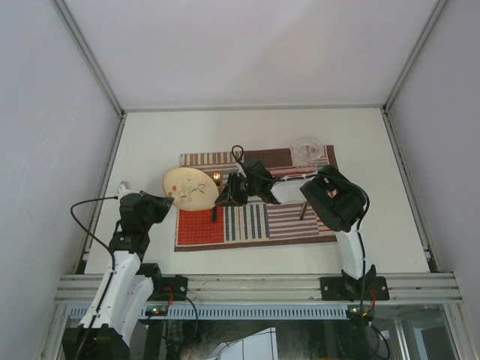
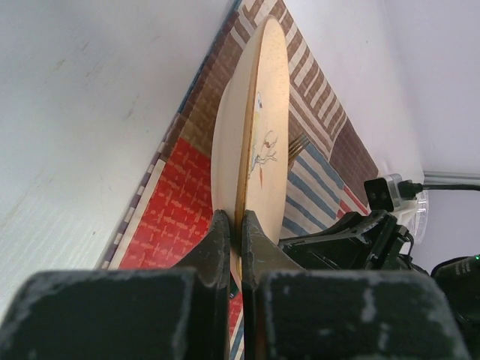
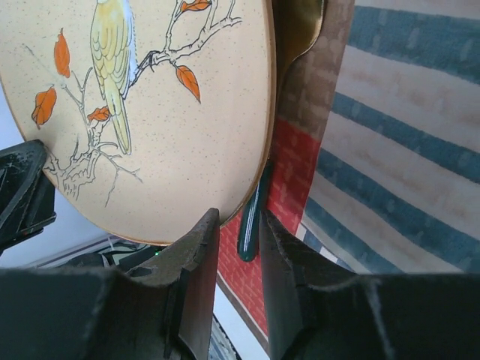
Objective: Set the dinner table for one person
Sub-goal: Place the plate on the napkin.
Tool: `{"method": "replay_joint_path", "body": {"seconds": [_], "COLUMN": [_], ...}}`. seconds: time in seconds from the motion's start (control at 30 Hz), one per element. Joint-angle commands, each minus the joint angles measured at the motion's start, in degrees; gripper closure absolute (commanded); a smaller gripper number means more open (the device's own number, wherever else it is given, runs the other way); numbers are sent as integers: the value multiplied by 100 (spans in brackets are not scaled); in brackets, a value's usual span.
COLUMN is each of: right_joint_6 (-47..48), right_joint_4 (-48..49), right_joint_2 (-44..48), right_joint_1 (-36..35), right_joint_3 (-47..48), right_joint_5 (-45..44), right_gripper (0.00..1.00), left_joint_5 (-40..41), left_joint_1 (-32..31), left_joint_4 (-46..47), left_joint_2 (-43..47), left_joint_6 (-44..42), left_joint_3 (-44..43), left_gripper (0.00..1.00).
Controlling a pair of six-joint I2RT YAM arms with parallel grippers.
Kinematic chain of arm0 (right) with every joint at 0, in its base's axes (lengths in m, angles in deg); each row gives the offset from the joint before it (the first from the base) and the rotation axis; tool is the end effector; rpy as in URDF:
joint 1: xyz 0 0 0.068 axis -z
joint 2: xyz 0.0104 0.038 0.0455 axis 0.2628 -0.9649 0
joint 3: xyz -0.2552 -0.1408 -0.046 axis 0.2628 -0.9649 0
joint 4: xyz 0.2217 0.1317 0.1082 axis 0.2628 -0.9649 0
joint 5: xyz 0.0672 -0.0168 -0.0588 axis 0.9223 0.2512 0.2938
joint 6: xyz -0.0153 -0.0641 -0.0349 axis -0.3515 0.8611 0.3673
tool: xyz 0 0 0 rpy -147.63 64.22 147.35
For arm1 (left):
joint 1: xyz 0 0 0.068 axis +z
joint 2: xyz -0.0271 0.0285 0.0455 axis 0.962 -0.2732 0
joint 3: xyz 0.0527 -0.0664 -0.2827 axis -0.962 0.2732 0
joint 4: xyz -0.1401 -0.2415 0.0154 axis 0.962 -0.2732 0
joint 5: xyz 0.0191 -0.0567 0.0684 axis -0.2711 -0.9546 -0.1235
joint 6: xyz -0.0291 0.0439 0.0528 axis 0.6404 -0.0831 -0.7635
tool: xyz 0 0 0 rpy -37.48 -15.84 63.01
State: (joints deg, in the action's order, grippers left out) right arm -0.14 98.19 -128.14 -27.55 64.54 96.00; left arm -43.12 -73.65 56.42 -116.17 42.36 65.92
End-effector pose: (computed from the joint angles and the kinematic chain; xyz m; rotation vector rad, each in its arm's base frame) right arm 0.3226 0.3395 0.1102 0.0084 2.5960 1.3779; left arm 0.1778 -0.0022 0.1920 -0.9829 1.8961 -0.6501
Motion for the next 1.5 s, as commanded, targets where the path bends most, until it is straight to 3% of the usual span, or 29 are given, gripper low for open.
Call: {"method": "replay_joint_path", "body": {"seconds": [0.0,0.63,0.7,0.83,1.0,1.47], "right_joint_6": [-20,-65,-54,-54,-4,663], "right_joint_4": [388,252,263,261,201,-1014], "right_joint_2": [-150,-281,-281,-275,-213,833], "right_joint_1": [-37,-46,-46,-46,-52,104], "right_joint_3": [33,643,654,682,682,334], "right_joint_5": [-53,-94,-112,-124,-157,-851], "right_gripper": [73,73,77,100,100,100], "left_joint_5": [-318,-600,-620,-640,-710,-1336], "left_joint_1": [-12,-14,-16,-18,-19,-48], "left_joint_4": [982,987,942,803,784,1556], "left_joint_2": [277,536,627,792,766,-602], "left_joint_6": [256,459,491,484,434,1], "left_joint_3": [-480,-135,-75,-27,15,-98], "left_gripper": [100,100,100,100,100,100]}}
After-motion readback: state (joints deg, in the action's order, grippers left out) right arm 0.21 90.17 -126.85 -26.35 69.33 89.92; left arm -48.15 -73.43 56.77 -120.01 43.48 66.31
